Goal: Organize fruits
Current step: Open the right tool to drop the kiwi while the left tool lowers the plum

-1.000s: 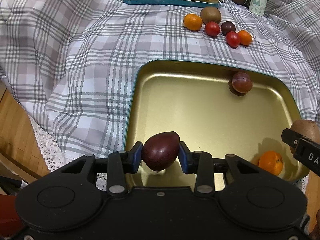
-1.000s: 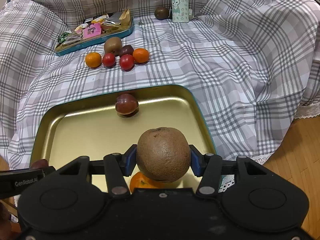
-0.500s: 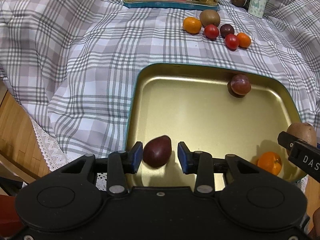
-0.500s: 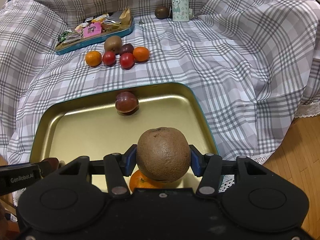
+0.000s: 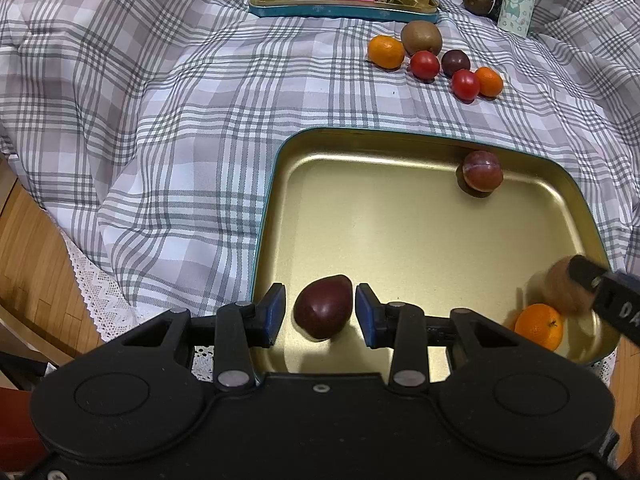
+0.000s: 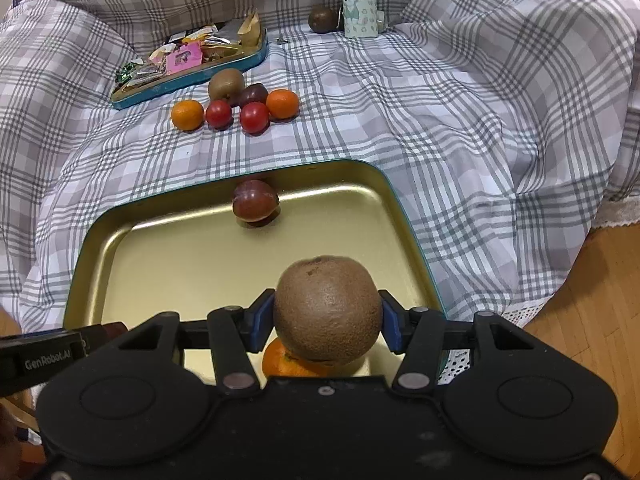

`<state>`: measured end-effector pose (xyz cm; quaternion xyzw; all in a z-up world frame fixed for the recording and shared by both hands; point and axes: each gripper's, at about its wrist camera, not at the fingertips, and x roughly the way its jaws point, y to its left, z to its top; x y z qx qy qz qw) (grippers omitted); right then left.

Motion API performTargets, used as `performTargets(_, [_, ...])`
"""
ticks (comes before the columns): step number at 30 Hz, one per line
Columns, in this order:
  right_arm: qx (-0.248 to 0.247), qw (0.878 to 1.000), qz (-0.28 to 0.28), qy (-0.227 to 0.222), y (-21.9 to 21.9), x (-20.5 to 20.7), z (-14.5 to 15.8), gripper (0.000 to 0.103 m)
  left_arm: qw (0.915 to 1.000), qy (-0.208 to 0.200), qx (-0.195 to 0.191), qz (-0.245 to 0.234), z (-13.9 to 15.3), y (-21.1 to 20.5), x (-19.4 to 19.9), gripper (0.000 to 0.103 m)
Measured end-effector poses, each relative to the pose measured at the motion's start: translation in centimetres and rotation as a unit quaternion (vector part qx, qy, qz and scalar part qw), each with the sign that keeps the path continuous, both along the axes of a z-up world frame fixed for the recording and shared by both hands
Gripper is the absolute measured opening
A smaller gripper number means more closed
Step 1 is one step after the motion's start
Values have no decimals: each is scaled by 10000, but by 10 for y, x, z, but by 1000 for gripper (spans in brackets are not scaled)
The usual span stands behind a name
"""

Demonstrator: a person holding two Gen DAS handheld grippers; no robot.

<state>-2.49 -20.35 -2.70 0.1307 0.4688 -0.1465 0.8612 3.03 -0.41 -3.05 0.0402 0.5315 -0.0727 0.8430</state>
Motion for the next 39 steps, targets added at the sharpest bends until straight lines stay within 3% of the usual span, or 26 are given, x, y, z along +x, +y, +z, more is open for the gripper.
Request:
performTargets(7, [-412, 9981, 142, -430, 10, -7, 16, 55, 10000, -15, 18, -12, 2, -2, 0, 47])
performTargets(39, [-393, 9983, 241, -344, 10, -8, 15, 54, 10000, -1, 25, -9, 2, -2, 0, 47])
